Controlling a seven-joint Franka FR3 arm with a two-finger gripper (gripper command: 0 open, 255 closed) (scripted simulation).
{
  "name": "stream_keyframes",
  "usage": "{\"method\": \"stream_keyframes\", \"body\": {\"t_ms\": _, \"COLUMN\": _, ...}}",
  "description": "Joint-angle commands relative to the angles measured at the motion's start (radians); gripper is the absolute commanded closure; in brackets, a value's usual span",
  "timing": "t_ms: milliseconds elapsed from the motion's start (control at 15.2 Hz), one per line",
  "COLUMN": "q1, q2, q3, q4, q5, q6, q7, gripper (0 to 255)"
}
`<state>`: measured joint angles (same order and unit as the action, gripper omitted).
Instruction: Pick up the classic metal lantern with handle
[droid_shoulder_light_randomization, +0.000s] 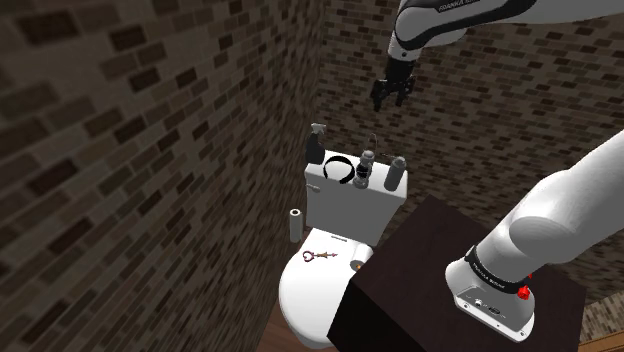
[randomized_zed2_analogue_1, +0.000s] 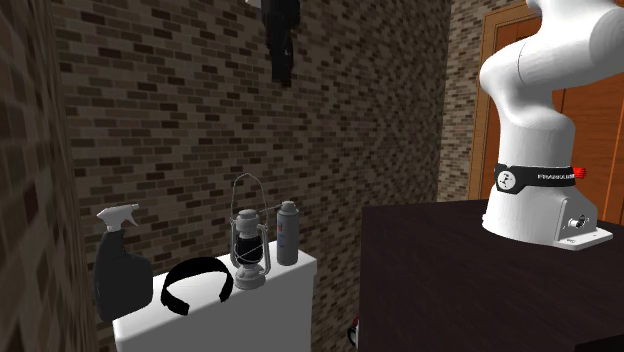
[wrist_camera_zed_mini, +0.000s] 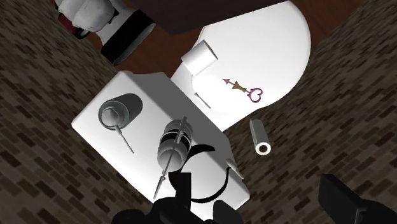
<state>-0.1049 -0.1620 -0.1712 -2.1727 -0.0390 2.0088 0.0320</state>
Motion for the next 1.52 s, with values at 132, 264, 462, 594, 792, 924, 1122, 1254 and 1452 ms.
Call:
{"method": "stream_keyframes", "body": {"t_ms": 132, "q1": -0.021, "q2": 0.153, "q3": -0.028, "q4": 0.084, "q5": 0.027, "q6": 0.040, "q7": 0.009, "gripper": 0}}
{"method": "stream_keyframes", "body": {"t_ms": 264, "q1": -0.033, "q2": 0.230, "q3": -0.039, "q4": 0.132, "q5": 0.044, "q6": 0.053, "q7": 0.014, "gripper": 0}}
{"method": "stream_keyframes", "body": {"t_ms": 462, "q1": -0.052, "q2": 0.346, "q3": -0.052, "q4": 0.213, "q5": 0.074, "q6": 0.066, "q7": 0.021, "gripper": 0}}
{"method": "stream_keyframes", "body": {"t_ms": 594, "q1": -0.068, "q2": 0.423, "q3": -0.059, "q4": 0.271, "q5": 0.095, "q6": 0.069, "q7": 0.025, "gripper": 0}}
{"method": "stream_keyframes", "body": {"t_ms": 792, "q1": -0.095, "q2": 0.540, "q3": -0.067, "q4": 0.366, "q5": 0.126, "q6": 0.066, "q7": 0.033, "gripper": 0}}
{"method": "stream_keyframes", "body": {"t_ms": 924, "q1": -0.115, "q2": 0.618, "q3": -0.071, "q4": 0.434, "q5": 0.146, "q6": 0.059, "q7": 0.040, "gripper": 0}}
{"method": "stream_keyframes", "body": {"t_ms": 1122, "q1": -0.148, "q2": 0.736, "q3": -0.074, "q4": 0.546, "q5": 0.175, "q6": 0.042, "q7": 0.054, "gripper": 0}}
{"method": "stream_keyframes", "body": {"t_ms": 1254, "q1": -0.158, "q2": 0.773, "q3": -0.073, "q4": 0.573, "q5": 0.183, "q6": 0.046, "q7": 0.057, "gripper": 0}}
{"method": "stream_keyframes", "body": {"t_ms": 1452, "q1": -0.160, "q2": 0.795, "q3": -0.069, "q4": 0.566, "q5": 0.189, "q6": 0.074, "q7": 0.054, "gripper": 0}}
